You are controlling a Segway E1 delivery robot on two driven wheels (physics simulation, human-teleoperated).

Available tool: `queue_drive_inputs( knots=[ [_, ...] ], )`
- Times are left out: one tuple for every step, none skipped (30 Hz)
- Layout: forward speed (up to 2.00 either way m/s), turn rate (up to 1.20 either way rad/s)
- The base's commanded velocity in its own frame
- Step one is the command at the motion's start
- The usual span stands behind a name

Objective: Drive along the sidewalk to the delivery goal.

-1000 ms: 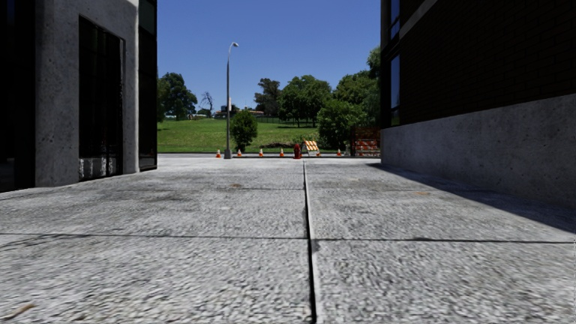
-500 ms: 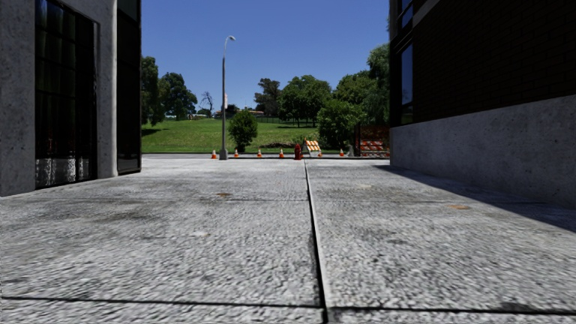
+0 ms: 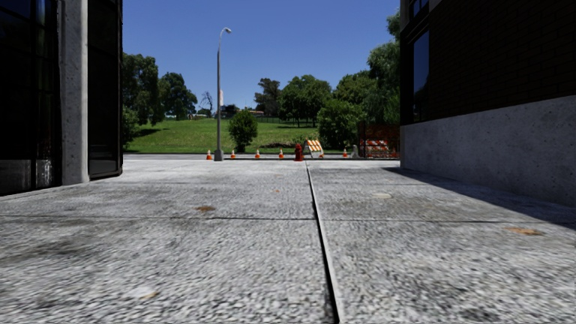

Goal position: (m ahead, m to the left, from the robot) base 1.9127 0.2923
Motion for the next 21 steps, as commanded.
queue_drive_inputs(
  knots=[
    [2.0,0.0],
    [2.0,0.0],
    [2.0,0.0],
    [2.0,0.0],
    [2.0,0.0],
    [2.0,0.0],
    [2.0,0.0],
    [2.0,0.0],
    [2.0,0.0],
    [2.0,0.0],
    [2.0,0.0],
    [2.0,0.0],
    [2.0,0.0],
    [2.0,0.03],
    [2.0,0.1],
    [2.0,0.17],
    [2.0,0.19],
    [2.0,0.19],
    [2.0,0.19],
    [2.0,0.2],
    [2.0,0.2]
  ],
)
